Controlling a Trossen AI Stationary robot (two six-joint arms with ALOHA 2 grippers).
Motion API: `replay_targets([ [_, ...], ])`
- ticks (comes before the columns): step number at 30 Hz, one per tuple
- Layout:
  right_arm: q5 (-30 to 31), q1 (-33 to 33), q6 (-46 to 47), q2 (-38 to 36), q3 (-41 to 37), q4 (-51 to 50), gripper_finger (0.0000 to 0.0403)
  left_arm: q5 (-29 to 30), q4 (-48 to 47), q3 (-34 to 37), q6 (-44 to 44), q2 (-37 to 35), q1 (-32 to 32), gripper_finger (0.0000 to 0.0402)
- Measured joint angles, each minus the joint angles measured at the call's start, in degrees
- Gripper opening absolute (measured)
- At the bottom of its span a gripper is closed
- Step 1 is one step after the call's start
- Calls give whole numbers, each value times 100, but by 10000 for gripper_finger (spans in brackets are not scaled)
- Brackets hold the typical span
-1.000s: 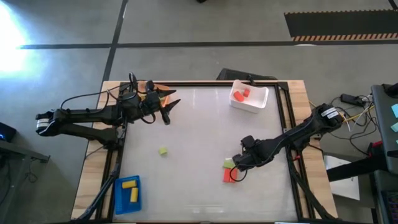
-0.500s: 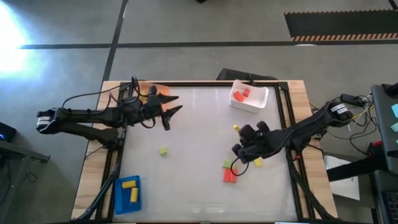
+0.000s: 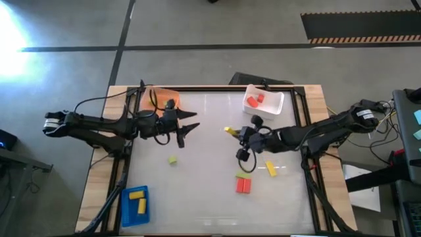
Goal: Sort & place blocks by color
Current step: Put the left yellow rectangular block into the blue basket
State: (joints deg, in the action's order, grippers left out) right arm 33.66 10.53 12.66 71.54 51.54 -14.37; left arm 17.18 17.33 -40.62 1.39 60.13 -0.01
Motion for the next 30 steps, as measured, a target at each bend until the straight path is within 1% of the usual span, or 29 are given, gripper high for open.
replay_targets([
  [3,-717,-224,-783,-2,-153,1035,45,-9,175,0,-1,33,-162,183],
  [7,-1668,-479,-1424,-2,-456,2303,45,-10,215,2,4,96,-325,183],
  [10,-2035,-570,-1773,53,-756,3278,45,-10,206,2,162,175,-394,183],
  [15,-2213,-597,-2006,278,-1214,4652,45,-9,281,7,280,508,-432,183],
  [18,-2214,-607,-2085,385,-1340,5025,45,-22,608,7,218,757,-432,183],
  [20,-2216,-625,-2080,435,-1370,5066,45,-58,1060,7,99,996,-432,183],
  [24,-2216,-653,-2078,477,-1373,5078,45,-572,1790,11,-230,1419,-431,183],
  [26,-2242,-656,-2067,477,-1374,5086,45,-738,2085,12,-356,1596,-432,183],
  [30,-2383,-656,-2056,473,-1374,5086,45,-760,2281,11,-374,1882,-391,183],
])
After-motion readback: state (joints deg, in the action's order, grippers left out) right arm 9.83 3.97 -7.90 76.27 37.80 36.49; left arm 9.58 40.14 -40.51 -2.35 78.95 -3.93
